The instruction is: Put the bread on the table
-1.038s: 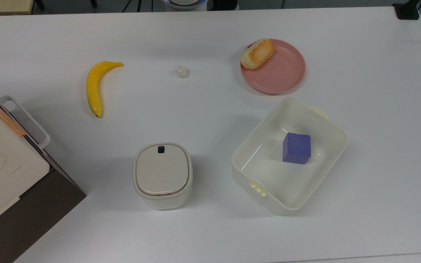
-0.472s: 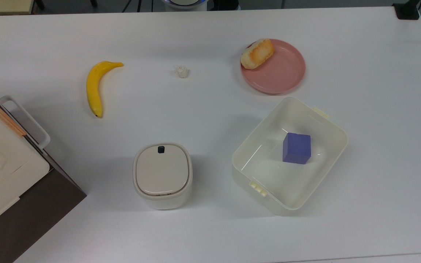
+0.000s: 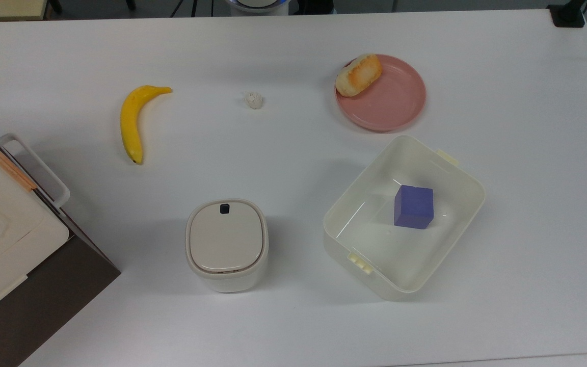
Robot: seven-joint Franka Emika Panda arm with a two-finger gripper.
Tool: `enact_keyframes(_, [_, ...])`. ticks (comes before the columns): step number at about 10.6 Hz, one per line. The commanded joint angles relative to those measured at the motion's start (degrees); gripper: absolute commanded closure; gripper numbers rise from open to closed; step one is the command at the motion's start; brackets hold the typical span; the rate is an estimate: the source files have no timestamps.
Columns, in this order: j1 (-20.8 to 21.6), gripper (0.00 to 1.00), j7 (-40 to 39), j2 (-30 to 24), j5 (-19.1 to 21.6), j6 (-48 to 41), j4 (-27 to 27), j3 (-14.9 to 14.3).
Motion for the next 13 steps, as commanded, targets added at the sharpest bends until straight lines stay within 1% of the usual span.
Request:
enact_keyframes(1, [0.7,0.0,1.0,-0.6,0.8,-1.5,-0.5,1.3])
enact_keyframes(2, [0.5,0.0,1.2,-0.5,0.6,-1.7,-0.8,2.7])
enact_keyframes(4, [0.7,0.0,1.0,-0.5,1.0,-1.5,-1.1,3.5])
enact_keyframes(5, [0.6,0.03,1.0,-0.5,1.0,-1.1,-1.9,5.5])
enact_keyframes(6, [0.6,0.04,1.4,-0.4,0.9,0.2,-2.6,6.9])
enact_keyframes(7, [0.8,0.0,3.4,-0.3,0.8,0.8,-3.1,7.9])
enact_keyframes(8, [2.1,0.0,5.7,0.6,0.2,0.8,-3.1,9.5])
enact_keyframes(9, [3.8,0.0,8.2,1.3,-0.5,0.8,-3.0,9.9])
enact_keyframes(11, [8.9,0.0,12.1,3.2,-3.6,1.4,-3.1,10.8])
enact_keyframes(13, [14.5,0.0,15.1,5.4,-6.2,2.1,-3.6,10.8])
